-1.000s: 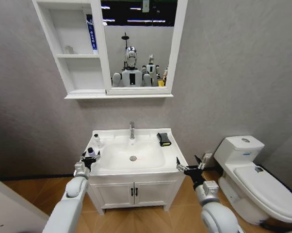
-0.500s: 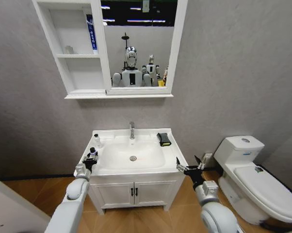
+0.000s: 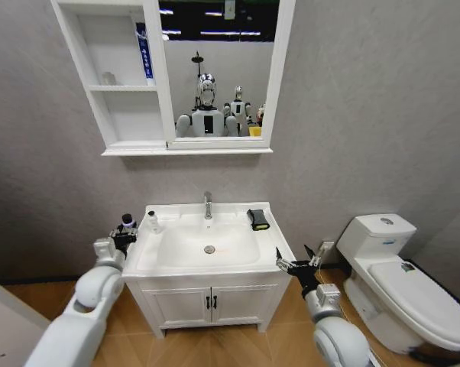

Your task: Move facial cleanser and shampoo from washbasin to cabinet, then wipe washbasin with towel.

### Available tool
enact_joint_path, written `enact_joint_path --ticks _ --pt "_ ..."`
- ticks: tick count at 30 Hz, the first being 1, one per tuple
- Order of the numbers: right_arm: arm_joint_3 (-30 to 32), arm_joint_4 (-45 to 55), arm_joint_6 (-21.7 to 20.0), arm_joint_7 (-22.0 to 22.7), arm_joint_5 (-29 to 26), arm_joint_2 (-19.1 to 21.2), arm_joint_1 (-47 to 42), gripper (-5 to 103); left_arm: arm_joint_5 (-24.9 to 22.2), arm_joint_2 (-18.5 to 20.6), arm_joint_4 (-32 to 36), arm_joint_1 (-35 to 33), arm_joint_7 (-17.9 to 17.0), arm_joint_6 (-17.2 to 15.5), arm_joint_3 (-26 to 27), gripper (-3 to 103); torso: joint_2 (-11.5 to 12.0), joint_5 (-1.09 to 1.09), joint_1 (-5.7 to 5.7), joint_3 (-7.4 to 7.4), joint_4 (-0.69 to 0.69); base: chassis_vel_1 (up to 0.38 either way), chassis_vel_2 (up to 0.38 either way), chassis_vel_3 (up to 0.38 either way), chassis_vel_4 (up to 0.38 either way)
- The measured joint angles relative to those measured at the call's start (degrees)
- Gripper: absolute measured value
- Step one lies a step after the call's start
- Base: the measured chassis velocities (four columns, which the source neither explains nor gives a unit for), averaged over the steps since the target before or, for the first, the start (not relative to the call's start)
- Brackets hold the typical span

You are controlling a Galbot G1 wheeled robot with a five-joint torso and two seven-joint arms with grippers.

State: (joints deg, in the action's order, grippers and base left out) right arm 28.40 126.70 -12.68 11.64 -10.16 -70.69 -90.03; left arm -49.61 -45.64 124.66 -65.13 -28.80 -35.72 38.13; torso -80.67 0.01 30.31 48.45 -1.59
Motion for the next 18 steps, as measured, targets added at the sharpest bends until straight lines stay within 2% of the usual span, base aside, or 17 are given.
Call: enact_joint_path --ticks 1,2,3,6,7,10,14,16,17,18 --pt "-0.26 0.0 -0.08 -0.04 0.12 -0.2 0.17 100 -5.12 4.91 1.25 2.47 -1.65 -0.98 0.94 43 0.0 0.01 -0.01 0.0 0.0 0.0 0.0 0.0 0.0" --pt "-0.44 0.0 -0.17 -0.07 0.17 -0.28 0.31 100 -8.72 8.05 1.5 4.84 -2.88 -1.36 1.08 43 0.0 0.0 0.0 0.0 0.0 0.0 0.0 0.0 0.0" --pt "-0.44 0.0 -0.17 -0.07 0.17 -0.28 0.31 100 -8.72 8.05 1.5 4.84 -2.88 -1.36 1.08 43 0.0 0.0 0.0 0.0 0.0 0.0 0.0 0.0 0.0" --pt "-0.65 0.04 -0.38 -0.11 0.21 -0.34 0.68 100 -15.77 14.13 -0.27 12.48 -4.53 -2.01 -0.14 43 0.0 -0.01 0.0 0.0 -0.01 0.0 0.0 0.0 0.0" --pt "-0.65 0.04 -0.38 -0.11 0.21 -0.34 0.68 100 -15.77 14.13 -0.27 12.48 -4.53 -2.01 -0.14 43 0.0 -0.01 0.0 0.0 -0.01 0.0 0.0 0.0 0.0" --pt "-0.43 0.56 -0.93 -0.16 -0.12 -0.31 0.96 100 -19.62 19.46 -4.12 19.51 -2.5 -2.52 -1.49 43 0.0 -0.01 0.0 0.0 0.0 0.0 0.0 0.0 0.0" --pt "-0.27 0.93 -1.03 -0.17 -0.23 -0.34 1.01 100 -22.41 22.17 -6.83 24.1 -1.48 -3.28 -3.15 43 0.0 -0.02 0.0 0.0 0.01 0.0 0.0 0.0 0.0" --pt "-0.1 1.29 -1.08 -0.17 -0.23 -0.66 0.94 100 -24.8 24.68 -11.16 31.62 -0.12 -3.95 -8.13 43 0.0 -0.01 -0.01 0.0 0.01 0.0 0.0 0.0 0.0" --pt "-0.1 1.29 -1.08 -0.17 -0.23 -0.66 0.94 100 -24.8 24.68 -11.16 31.62 -0.12 -3.95 -8.13 43 0.0 -0.01 -0.01 0.0 0.01 0.0 0.0 0.0 0.0" --pt "-0.07 1.4 -1.08 -0.17 -0.21 -0.79 0.9 100 -25.32 25.13 -12.59 34.42 0.62 -4.15 -10.14 43 0.0 -0.01 0.0 0.0 0.01 0.0 0.0 0.0 0.0"
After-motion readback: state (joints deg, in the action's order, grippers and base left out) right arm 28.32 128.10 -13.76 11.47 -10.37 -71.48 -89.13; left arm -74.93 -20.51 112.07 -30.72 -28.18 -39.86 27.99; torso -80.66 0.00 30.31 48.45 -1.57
